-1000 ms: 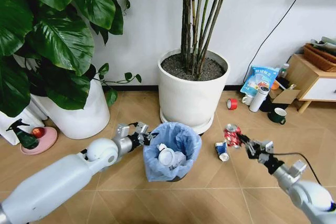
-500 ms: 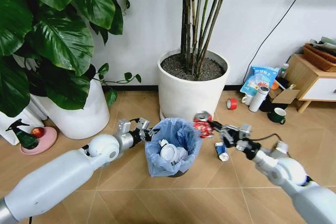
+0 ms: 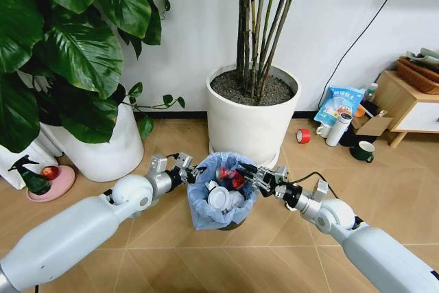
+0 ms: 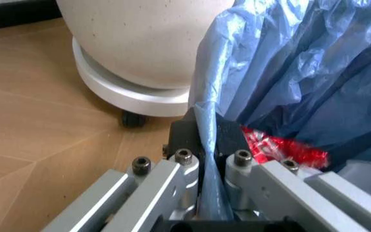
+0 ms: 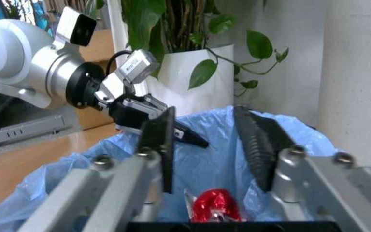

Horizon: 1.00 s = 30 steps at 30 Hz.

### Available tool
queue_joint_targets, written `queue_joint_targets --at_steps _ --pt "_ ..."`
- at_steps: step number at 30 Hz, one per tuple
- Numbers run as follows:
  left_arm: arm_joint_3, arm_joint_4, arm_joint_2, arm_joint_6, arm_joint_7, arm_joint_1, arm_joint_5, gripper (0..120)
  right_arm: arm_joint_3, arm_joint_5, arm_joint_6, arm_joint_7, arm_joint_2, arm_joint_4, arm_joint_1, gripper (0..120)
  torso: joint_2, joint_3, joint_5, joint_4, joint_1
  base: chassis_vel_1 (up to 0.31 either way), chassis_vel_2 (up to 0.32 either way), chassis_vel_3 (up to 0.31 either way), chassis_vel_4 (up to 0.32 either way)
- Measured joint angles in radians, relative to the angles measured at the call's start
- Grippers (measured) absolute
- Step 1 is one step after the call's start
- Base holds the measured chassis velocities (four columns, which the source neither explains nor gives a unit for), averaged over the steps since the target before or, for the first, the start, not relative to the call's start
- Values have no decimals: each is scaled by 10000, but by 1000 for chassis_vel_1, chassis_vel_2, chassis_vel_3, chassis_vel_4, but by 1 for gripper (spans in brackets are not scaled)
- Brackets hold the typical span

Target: Pick up the trash bin and place the garbage on the floor into it.

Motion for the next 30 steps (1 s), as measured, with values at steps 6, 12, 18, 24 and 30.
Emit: queue_joint_targets --at_steps 6,12,18,24,30 --pt "-8 -15 -59 13 -36 18 -35 0 -19 14 -6 29 -5 3 29 62 1 0 0 0 0 0 0 0 0" --pt "-12 -21 -59 23 -70 65 -36 0 0 95 6 47 46 62 10 81 1 0 0 0 0 0 0 0 0" --pt "-46 -21 48 25 -80 148 -19 0 295 183 28 157 91 215 -76 98 1 0 0 2 0 0 0 0 0" --pt "-77 -13 68 30 -82 151 -12 0 635 183 114 146 -225 428 -154 100 1 0 0 0 0 0 0 0 0" --pt "-207 42 90 35 -108 162 -14 0 1562 -1 -14 720 -463 604 -654 100 1 -1 2 3 0 0 0 0 0"
